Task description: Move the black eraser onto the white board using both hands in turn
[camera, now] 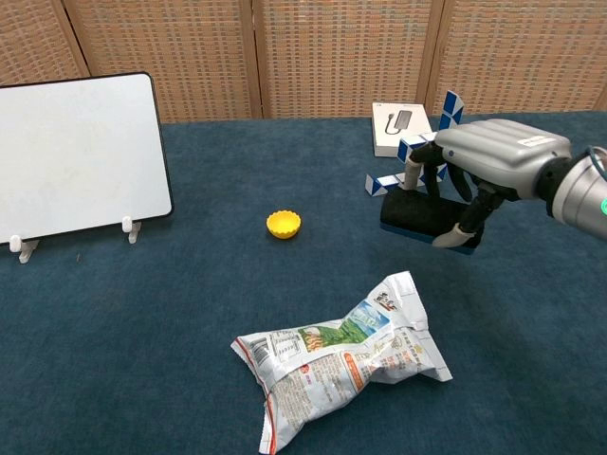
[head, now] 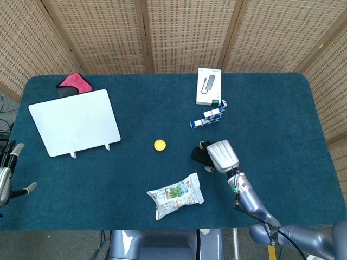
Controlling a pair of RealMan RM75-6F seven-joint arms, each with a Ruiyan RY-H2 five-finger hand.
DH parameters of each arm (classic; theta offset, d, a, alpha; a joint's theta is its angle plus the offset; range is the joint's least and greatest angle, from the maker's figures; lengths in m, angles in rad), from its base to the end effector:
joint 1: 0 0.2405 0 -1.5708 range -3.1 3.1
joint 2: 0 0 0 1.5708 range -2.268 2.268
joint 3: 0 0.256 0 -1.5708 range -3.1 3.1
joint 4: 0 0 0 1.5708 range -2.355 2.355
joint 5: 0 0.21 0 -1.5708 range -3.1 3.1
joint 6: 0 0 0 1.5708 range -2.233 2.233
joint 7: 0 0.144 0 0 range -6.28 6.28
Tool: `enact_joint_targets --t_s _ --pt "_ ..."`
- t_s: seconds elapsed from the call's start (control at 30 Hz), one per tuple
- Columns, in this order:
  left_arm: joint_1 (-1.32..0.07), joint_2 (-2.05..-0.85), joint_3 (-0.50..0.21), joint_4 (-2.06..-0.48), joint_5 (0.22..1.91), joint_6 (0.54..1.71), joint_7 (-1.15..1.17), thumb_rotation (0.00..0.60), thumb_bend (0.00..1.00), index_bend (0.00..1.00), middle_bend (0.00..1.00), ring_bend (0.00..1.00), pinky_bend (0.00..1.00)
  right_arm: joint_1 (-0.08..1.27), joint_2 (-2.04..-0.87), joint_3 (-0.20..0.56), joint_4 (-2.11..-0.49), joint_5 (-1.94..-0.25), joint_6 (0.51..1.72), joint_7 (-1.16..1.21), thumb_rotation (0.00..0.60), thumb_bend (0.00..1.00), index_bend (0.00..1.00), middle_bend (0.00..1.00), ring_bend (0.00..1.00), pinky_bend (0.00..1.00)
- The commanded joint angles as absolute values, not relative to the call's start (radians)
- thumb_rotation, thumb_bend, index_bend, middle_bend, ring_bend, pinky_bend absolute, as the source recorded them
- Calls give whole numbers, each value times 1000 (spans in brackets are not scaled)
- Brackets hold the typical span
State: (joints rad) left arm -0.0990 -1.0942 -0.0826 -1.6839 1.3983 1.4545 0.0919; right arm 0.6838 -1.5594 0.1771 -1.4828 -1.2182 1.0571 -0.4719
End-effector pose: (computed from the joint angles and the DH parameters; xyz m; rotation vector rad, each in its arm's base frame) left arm -0.3080 0.1906 0.1658 -1.3282 -0.9078 -0.8396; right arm -0.1493 -0.3338 -0.0066 1.8552 -0.7357 0.9228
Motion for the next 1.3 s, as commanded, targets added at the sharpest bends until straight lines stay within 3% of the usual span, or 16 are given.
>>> enact_joint_targets --t_s 0.03,0.23,0.43,0.8,0.83,0.9,0.93,0.97,1.03,1.07,1.13,1.3 --pt "-102 -1094 -85 -1684 1393 1449 94 600 5 0 0 0 0 767 -1566 210 -1514 -1202 989 -602 600 337 481 644 628 649" --pt "-115 -1095 -96 -1683 1359 1421 100 600 6 0 0 0 0 897 -1635 279 -1535 -1062 898 -751 600 337 483 643 629 649" --pt "-133 -1098 -105 -1677 1318 1383 108 600 6 0 0 0 0 1039 -1731 307 -1448 -990 809 -806 600 337 485 642 629 649" --pt "-141 -1096 -111 -1674 1289 1365 105 600 8 0 0 0 0 1159 -1884 314 -1334 -868 819 -825 600 337 486 642 628 649" --pt "-140 -1095 -111 -1674 1288 1366 102 600 8 0 0 0 0 1164 -1892 314 -1323 -860 824 -822 600 330 486 639 628 649" --pt "-139 -1092 -110 -1674 1289 1367 95 600 9 0 0 0 0 1167 -1891 308 -1316 -819 819 -828 600 227 463 587 594 647" --pt "-139 -1092 -110 -1674 1289 1367 93 600 9 0 0 0 0 1169 -1880 302 -1326 -779 804 -841 600 127 363 456 472 591" --pt "-138 -1091 -110 -1673 1289 1368 90 600 9 0 0 0 0 1177 -1859 299 -1355 -707 788 -866 600 39 218 268 284 463" --pt "-138 -1090 -110 -1672 1289 1368 87 600 9 0 0 0 0 1188 -1831 309 -1406 -621 789 -880 600 0 22 29 32 205" --pt "-138 -1090 -109 -1672 1290 1368 87 600 9 0 0 0 0 1191 -1820 316 -1428 -603 794 -874 600 0 0 0 0 100" --pt "-139 -1090 -108 -1672 1292 1367 88 600 9 0 0 0 0 1195 -1804 319 -1456 -604 809 -862 600 0 0 0 0 23" --pt "-140 -1090 -104 -1676 1298 1367 91 600 8 0 0 0 0 1167 -1727 346 -1566 -676 879 -788 600 0 0 0 0 0"
